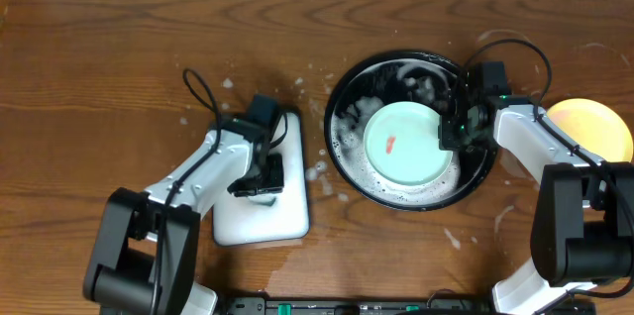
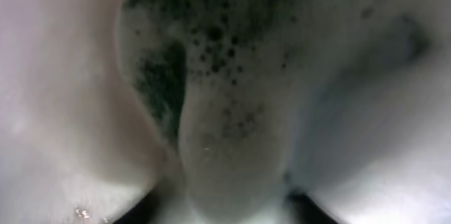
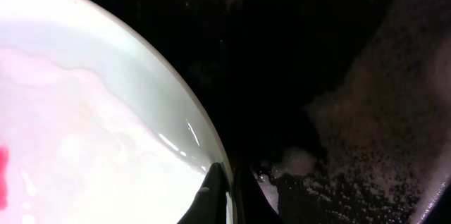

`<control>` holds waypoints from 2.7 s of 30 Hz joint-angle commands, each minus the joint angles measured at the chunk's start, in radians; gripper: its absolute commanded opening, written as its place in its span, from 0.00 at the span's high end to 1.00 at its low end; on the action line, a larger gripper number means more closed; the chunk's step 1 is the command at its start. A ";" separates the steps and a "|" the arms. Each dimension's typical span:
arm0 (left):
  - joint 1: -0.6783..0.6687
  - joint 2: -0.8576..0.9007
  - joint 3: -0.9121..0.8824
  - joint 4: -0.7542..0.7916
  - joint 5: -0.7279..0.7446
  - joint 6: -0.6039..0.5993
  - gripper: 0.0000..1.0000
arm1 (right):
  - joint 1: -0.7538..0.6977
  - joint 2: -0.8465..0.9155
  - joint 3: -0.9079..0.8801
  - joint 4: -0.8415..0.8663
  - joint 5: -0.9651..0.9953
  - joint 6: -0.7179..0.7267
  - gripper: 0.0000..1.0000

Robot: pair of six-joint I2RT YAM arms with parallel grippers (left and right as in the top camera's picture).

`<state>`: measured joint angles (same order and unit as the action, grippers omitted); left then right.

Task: Clean dirty plates on tray and stack at the side
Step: 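Lower the left gripper into the soapy tray and grasp the sponge, then lift the sponge and bring it over the green plate with the left gripper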

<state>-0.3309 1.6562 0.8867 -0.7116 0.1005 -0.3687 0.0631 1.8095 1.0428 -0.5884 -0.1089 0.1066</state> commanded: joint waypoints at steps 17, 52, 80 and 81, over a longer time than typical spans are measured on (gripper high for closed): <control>0.058 0.025 0.185 -0.110 -0.023 0.043 0.56 | 0.007 0.040 -0.009 -0.006 -0.001 0.028 0.99; 0.055 0.019 0.380 -0.247 -0.022 0.058 0.93 | 0.008 0.040 -0.009 -0.003 -0.009 0.046 0.99; -0.320 0.196 0.423 0.340 0.224 -0.145 0.93 | 0.111 0.040 -0.009 -0.012 -0.127 -0.047 0.99; -0.325 0.220 0.423 0.349 0.225 -0.163 0.92 | 0.115 0.040 -0.009 -0.013 -0.125 -0.031 0.99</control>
<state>-0.6464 1.8080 1.2854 -0.3786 0.3172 -0.4767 0.1459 1.8217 1.0451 -0.5869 -0.2123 0.0673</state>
